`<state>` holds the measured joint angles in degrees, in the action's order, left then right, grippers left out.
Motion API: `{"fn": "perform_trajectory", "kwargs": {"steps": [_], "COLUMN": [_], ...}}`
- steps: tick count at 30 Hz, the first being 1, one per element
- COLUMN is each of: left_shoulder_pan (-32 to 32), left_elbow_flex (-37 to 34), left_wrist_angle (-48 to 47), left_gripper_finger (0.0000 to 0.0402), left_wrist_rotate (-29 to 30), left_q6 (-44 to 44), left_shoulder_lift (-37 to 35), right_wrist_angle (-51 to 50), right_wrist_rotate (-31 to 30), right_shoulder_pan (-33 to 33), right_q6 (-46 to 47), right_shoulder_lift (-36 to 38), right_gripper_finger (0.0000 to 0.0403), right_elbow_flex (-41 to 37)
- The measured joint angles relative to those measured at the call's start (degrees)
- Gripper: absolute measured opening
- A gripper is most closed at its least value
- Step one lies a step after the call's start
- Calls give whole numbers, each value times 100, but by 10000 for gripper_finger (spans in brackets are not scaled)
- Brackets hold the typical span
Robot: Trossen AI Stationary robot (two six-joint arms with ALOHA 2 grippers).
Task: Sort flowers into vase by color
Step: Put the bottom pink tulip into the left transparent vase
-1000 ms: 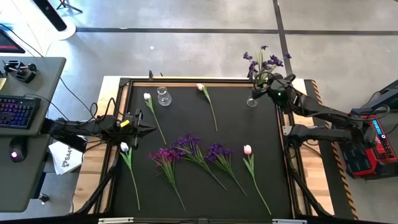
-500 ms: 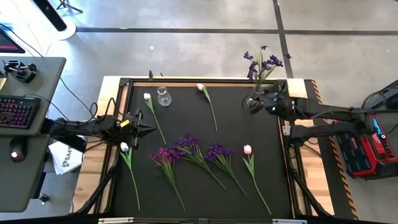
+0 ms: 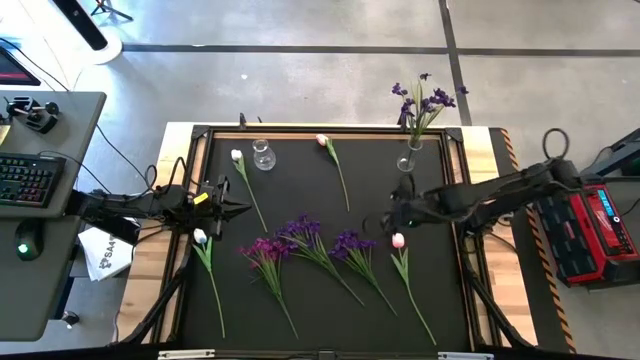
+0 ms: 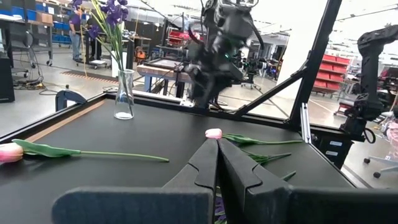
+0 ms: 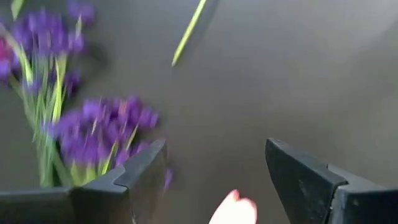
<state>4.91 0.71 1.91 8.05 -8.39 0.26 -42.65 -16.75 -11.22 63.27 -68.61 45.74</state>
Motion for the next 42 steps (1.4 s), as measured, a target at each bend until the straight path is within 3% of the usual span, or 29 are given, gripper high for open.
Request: {"fn": "perform_trajectory", "kwargs": {"steps": [6, 12, 18, 26, 30, 39, 42], "left_shoulder_pan": [0, 0, 0, 0, 0, 0, 0], "left_elbow_flex": [1, 0, 1, 2, 2, 1, 1], "left_wrist_angle": [0, 0, 0, 2, 2, 2, -10], "left_gripper_finger": [0, 0, 0, 0, 0, 0, 0], "left_wrist_rotate": [0, 1, 0, 0, 2, 0, 0], "left_q6": [0, 0, 0, 1, 1, 1, 1], "left_shoulder_lift": [0, -1, 1, 1, 1, -1, 1], "right_wrist_angle": [0, 14, 378, 517, 454, 478, 585], "right_wrist_rotate": [1467, 2529, 2684, 2669, 2698, 2623, 2399], "right_shoulder_pan": [-749, -1562, -2029, -2029, -1979, -1815, -1826], "right_q6": [1152, 2469, 3090, 3092, 3094, 3023, 2911], "right_shoulder_lift": [-572, -1022, -1506, -2219, -2333, -2353, -2290], "right_gripper_finger": [254, 254, 254, 244, 198, 43, 8], "right_elbow_flex": [0, 0, 0, -1, 15, 13, 1]}}
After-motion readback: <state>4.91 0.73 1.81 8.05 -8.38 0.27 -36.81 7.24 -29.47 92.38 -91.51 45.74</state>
